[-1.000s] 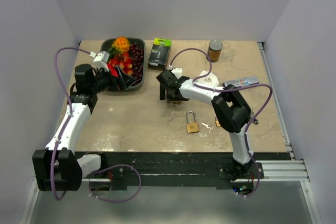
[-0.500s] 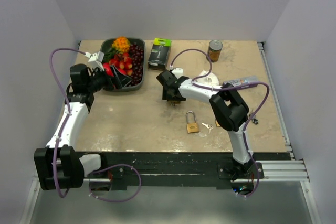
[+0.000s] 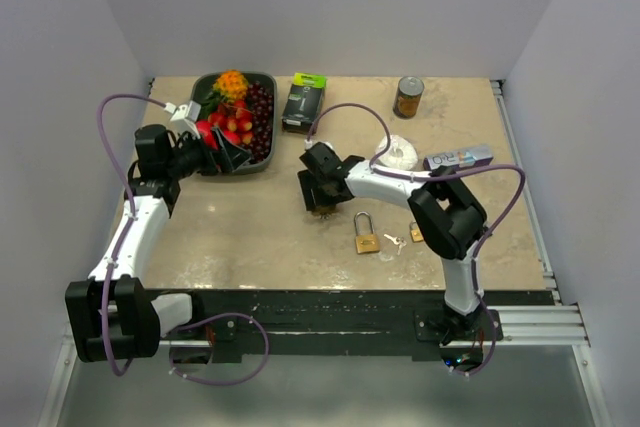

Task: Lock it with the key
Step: Pick up the lock from the center of the board.

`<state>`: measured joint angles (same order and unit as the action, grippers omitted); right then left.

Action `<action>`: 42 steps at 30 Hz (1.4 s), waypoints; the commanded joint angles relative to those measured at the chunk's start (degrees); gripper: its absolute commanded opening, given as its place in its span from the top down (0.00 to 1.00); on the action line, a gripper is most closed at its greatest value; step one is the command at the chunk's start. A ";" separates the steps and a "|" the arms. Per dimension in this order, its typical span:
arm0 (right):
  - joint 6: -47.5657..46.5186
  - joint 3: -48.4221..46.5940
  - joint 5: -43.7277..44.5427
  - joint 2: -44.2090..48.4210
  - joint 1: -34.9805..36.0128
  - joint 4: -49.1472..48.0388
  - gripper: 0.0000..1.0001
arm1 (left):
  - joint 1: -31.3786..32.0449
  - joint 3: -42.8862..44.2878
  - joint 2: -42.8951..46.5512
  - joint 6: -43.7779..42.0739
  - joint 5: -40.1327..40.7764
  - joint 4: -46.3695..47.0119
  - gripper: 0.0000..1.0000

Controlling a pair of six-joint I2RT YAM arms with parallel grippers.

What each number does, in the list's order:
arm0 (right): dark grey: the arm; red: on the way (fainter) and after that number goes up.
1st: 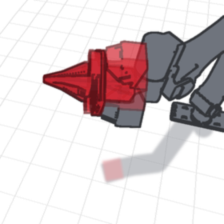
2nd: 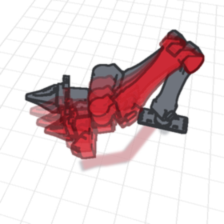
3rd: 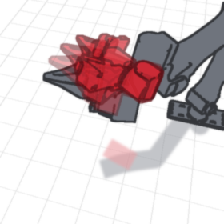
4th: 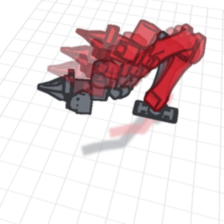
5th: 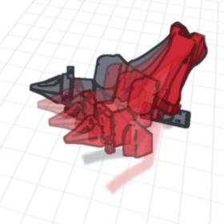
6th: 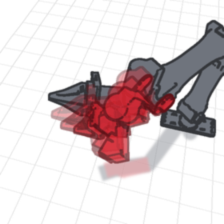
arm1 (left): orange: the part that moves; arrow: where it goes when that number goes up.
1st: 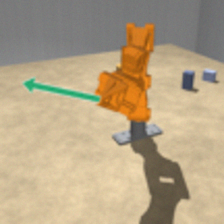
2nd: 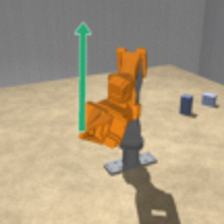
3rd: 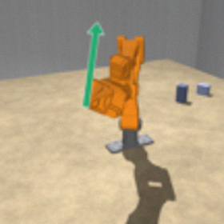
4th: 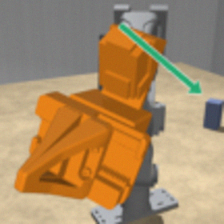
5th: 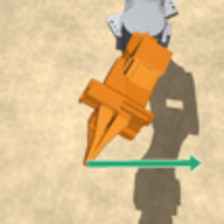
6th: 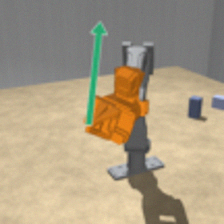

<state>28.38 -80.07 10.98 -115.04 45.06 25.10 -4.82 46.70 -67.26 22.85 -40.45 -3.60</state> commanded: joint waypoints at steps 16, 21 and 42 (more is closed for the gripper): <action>-39.09 3.87 -25.12 18.01 0.56 -1.91 1.00 | -5.46 -2.92 0.21 -25.82 -21.93 2.19 0.01; -47.53 4.22 -35.05 23.37 -0.76 -0.41 1.00 | -10.20 -3.19 -3.56 -43.12 -37.41 -0.96 0.08; -59.85 0.53 -54.67 31.19 -0.50 4.69 1.00 | 1.04 12.45 -19.05 -119.68 -41.04 -63.76 0.11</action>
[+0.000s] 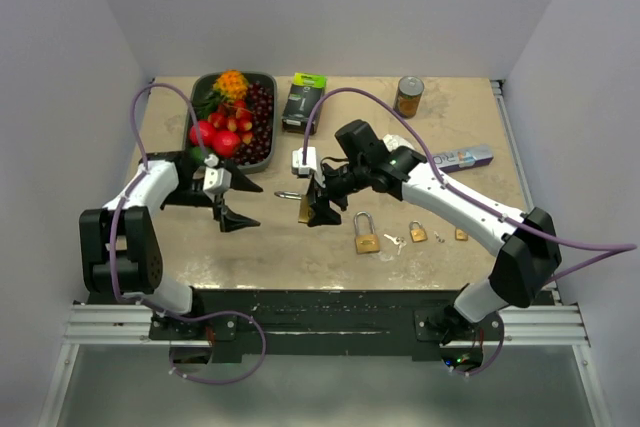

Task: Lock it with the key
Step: Pick up the lock from the center of the board, then lock the lock.

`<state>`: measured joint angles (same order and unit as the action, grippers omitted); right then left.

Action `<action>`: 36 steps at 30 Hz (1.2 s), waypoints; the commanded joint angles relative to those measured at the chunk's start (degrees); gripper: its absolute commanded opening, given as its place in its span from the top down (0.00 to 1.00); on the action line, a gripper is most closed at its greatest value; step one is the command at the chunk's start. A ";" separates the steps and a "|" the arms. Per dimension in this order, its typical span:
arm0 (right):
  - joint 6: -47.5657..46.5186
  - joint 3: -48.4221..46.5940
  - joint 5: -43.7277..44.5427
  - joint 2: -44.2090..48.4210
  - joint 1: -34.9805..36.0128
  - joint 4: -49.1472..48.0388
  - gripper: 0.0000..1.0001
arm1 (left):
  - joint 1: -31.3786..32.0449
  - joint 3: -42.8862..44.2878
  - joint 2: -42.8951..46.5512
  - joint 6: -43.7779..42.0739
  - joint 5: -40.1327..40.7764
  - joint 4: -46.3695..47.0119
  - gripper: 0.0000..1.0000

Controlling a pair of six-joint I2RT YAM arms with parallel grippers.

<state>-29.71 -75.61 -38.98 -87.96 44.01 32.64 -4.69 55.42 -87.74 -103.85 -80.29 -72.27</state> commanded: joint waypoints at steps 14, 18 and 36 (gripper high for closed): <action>-2.63 -3.22 -6.10 7.37 1.34 -1.62 1.00 | 1.87 -14.28 29.65 41.19 2.70 40.89 0.08; -4.38 -3.49 -7.68 8.24 1.87 0.05 1.00 | 4.25 -14.46 29.82 43.46 2.33 45.71 0.13; -4.39 -4.19 -9.18 10.18 4.68 -1.18 1.00 | 16.29 -22.99 36.51 69.93 13.14 76.49 0.48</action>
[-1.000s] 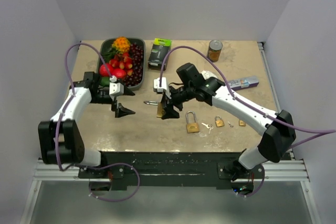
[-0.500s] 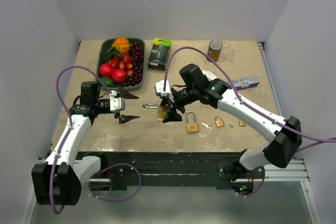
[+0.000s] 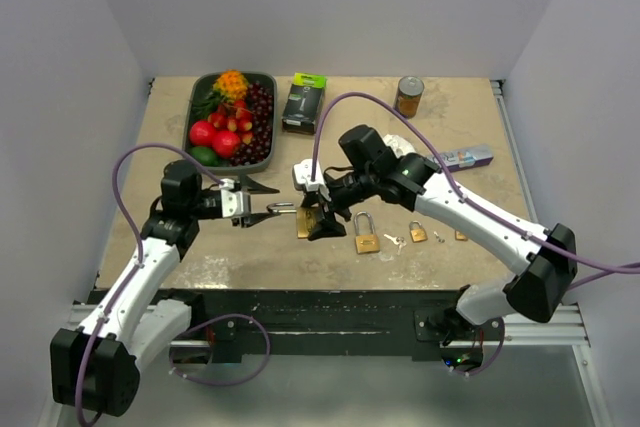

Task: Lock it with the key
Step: Lock the lock.

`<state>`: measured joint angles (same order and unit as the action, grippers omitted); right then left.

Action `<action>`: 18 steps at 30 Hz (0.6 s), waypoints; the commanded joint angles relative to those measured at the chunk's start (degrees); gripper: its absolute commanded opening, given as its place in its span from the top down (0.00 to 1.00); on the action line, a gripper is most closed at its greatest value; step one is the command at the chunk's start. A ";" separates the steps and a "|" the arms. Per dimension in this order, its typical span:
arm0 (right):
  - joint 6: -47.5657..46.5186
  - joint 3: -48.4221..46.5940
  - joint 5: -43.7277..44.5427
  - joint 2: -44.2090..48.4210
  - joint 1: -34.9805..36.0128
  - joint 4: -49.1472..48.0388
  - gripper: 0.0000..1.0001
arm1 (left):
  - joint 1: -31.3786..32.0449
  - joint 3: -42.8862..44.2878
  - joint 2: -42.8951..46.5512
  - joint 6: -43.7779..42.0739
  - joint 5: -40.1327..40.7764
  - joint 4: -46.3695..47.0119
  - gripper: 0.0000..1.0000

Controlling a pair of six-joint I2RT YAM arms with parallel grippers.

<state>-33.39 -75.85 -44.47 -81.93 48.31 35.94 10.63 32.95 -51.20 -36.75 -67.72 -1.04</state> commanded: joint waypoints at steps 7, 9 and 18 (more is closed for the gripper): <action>-0.37 -3.51 -3.70 4.24 0.38 -4.66 1.00 | 2.11 -0.87 0.92 3.79 0.66 5.87 0.78; 0.25 -3.34 -3.43 4.24 0.38 -5.18 1.00 | 2.29 -0.87 1.54 5.45 0.58 6.83 0.88; 9.04 -2.55 8.84 6.08 0.20 -10.10 0.02 | 2.11 1.06 1.72 18.02 0.84 8.69 1.00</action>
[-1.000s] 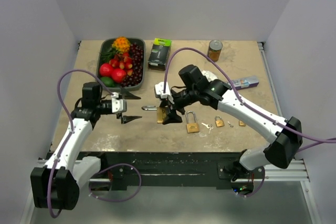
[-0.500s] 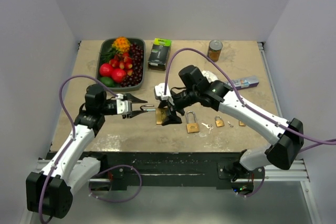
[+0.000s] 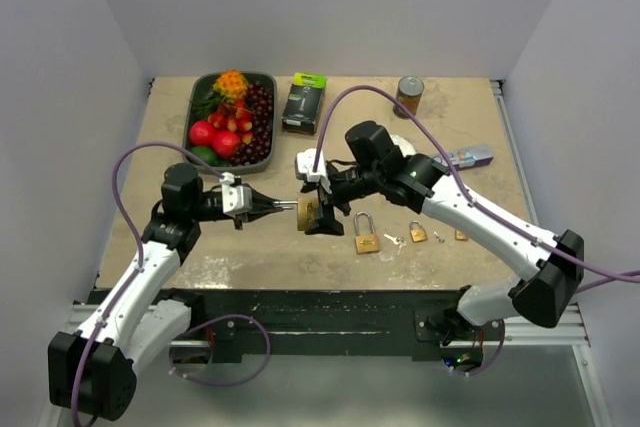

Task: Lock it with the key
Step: Lock the lock.

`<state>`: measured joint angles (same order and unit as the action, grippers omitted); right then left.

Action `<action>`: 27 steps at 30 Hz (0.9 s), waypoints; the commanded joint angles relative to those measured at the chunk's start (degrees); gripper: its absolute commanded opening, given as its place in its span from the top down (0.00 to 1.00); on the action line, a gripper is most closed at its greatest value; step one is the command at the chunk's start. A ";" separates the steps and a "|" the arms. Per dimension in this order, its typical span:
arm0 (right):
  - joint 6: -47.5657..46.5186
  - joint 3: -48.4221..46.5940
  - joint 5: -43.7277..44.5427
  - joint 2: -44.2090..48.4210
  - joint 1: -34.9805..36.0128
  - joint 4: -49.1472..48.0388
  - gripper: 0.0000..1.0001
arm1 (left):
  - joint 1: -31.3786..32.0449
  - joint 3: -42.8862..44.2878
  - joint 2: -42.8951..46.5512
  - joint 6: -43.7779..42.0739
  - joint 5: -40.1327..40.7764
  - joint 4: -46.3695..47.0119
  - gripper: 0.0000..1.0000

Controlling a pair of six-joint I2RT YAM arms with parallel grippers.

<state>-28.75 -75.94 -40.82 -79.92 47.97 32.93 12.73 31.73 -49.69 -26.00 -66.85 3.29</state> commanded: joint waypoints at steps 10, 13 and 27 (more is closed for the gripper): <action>1.33 1.23 11.99 10.66 -0.15 -3.92 0.01 | -0.08 5.53 1.09 15.01 -2.58 4.62 1.00; 4.57 3.25 13.91 12.33 -0.33 -6.73 0.01 | -0.08 7.38 1.00 15.01 -3.90 3.83 1.00; 2.21 8.53 7.86 14.00 -0.24 -11.12 0.08 | -0.08 15.12 1.00 13.69 -8.47 -5.22 1.00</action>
<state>-24.86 -68.86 -31.38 -66.94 47.68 25.76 12.53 42.46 -49.50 -12.97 -71.57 -2.85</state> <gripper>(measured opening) 0.956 0.100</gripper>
